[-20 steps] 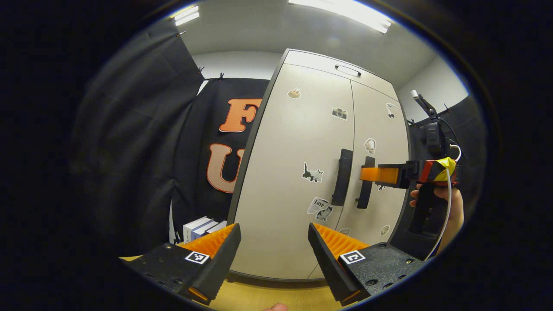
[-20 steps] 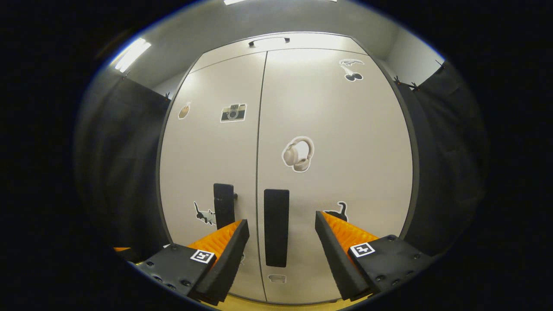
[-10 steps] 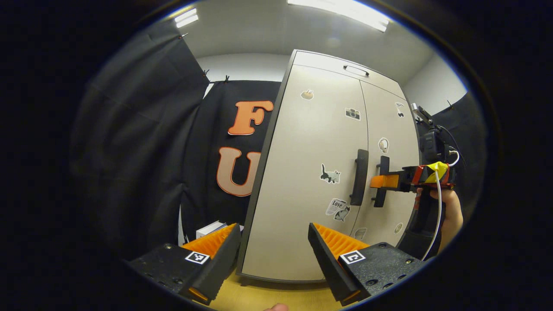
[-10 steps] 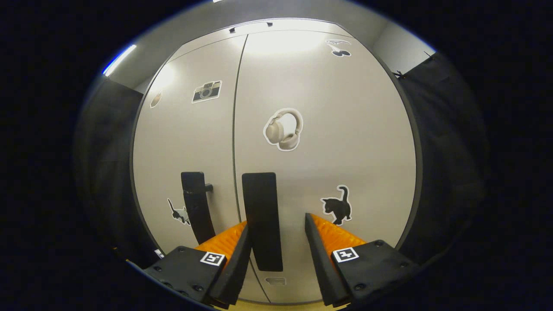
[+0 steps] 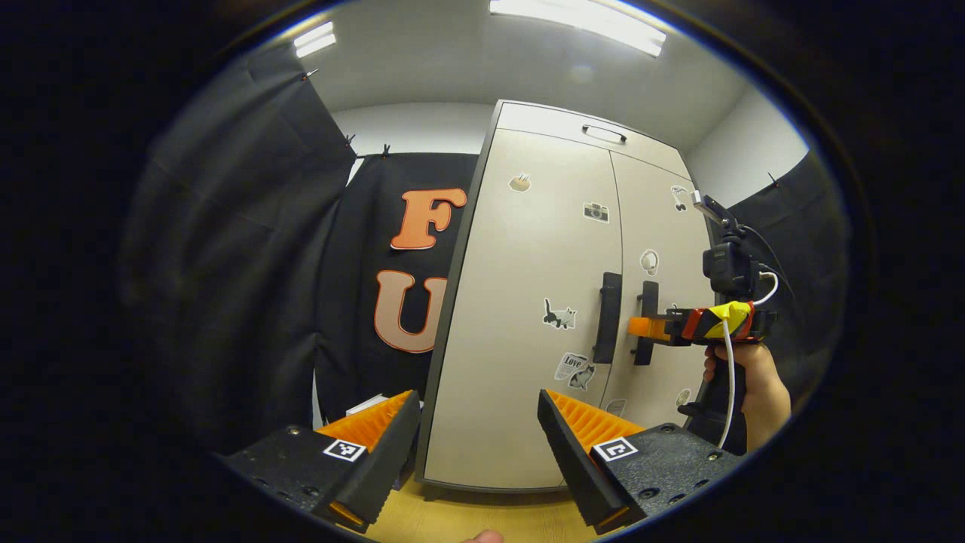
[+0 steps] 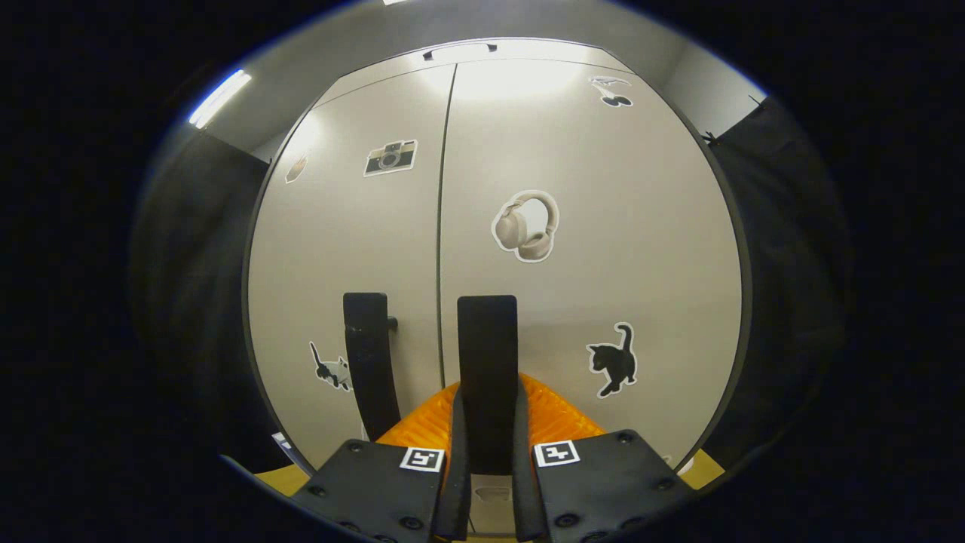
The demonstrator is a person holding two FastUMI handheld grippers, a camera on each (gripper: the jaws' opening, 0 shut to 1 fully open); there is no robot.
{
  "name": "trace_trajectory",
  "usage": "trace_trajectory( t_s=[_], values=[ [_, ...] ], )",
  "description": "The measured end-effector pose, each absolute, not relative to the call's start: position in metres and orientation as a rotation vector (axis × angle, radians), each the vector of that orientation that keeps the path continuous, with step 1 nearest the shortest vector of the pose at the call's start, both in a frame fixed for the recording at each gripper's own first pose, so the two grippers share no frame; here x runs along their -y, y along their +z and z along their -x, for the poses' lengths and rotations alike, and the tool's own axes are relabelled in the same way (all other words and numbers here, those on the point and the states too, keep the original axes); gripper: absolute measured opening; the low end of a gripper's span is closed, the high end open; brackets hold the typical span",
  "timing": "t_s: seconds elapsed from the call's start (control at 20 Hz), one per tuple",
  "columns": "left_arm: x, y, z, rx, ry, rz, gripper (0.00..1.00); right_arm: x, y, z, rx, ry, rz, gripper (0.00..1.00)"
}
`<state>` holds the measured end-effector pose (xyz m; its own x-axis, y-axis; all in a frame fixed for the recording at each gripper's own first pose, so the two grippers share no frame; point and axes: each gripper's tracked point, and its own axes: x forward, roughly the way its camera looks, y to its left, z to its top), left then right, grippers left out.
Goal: Open the right door of the double-door shoe cabinet with the right hand, and open the left door with the left hand.
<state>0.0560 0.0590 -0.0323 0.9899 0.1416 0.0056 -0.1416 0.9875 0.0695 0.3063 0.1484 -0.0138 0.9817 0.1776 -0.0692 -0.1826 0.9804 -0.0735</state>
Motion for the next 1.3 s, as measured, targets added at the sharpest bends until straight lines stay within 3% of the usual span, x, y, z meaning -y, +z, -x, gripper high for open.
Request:
trace_trajectory(
  t_s=[0.1, 0.35, 0.85, 1.05, 1.3],
  values=[
    [-0.056, -0.029, -0.049, 0.006, 0.147, -0.067, 0.94, -0.149, -0.011, -0.305, -0.06, 0.194, 0.081, 0.23],
    [-0.052, -0.031, -0.036, -0.019, 0.176, -0.076, 0.94, -0.141, -0.009, -0.27, -0.105, 0.292, 0.078, 0.23],
    [-0.002, -0.042, -0.041, -0.047, 0.116, -0.068, 0.94, -0.099, -0.004, -0.195, -0.152, 0.472, 0.032, 0.24],
    [0.027, -0.052, -0.045, -0.06, 0.069, -0.051, 0.92, -0.08, 0.001, -0.175, -0.157, 0.495, 0.052, 0.24],
    [0.057, -0.061, -0.048, -0.06, 0.029, -0.017, 0.97, -0.064, 0.005, -0.167, -0.168, 0.518, 0.061, 0.24]
  ],
)
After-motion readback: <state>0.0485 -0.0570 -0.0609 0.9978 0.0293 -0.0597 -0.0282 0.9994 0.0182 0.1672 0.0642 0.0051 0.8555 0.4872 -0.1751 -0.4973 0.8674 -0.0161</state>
